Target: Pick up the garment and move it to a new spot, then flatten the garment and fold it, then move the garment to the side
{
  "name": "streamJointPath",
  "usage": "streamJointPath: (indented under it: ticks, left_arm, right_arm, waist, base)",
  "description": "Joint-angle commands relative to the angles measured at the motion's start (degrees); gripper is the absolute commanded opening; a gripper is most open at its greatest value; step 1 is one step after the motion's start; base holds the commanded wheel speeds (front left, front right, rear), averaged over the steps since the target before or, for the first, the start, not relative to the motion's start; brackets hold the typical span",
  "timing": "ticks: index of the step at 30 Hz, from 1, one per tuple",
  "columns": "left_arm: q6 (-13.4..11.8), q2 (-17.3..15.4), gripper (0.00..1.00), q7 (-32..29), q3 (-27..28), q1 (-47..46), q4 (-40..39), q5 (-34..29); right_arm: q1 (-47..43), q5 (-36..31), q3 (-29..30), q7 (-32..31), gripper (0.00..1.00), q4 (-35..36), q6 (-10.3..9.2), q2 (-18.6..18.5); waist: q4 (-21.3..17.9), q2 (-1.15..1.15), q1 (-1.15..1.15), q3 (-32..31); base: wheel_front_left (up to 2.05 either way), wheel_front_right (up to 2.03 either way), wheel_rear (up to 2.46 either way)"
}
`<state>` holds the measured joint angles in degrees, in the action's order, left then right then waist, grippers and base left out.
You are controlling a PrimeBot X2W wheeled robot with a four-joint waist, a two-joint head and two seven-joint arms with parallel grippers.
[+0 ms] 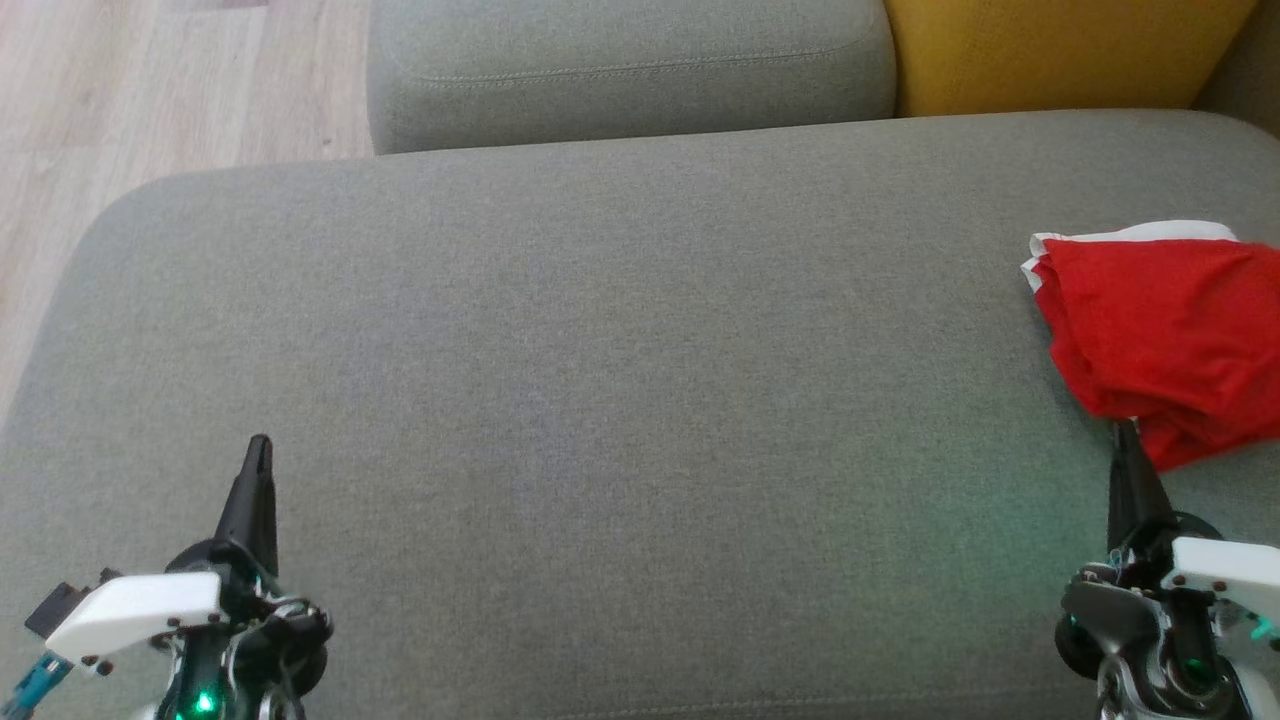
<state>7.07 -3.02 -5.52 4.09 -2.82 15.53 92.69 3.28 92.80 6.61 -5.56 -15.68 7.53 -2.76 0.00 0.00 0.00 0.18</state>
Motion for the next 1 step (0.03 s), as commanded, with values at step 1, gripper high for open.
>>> streamJointPath:
  ticks: [1]
  left_arm:
    - [0.42, -0.31, 0.00, -0.50, 1.84, -3.32, -1.50, -0.04]
  right_arm:
    - [2.82, 0.07, -0.94, -0.24, 0.00, 1.70, -0.04, -0.75]
  waist:
    - [0.00, 0.00, 0.00, 0.00]
  base:
    - [0.00, 0.00, 0.00]
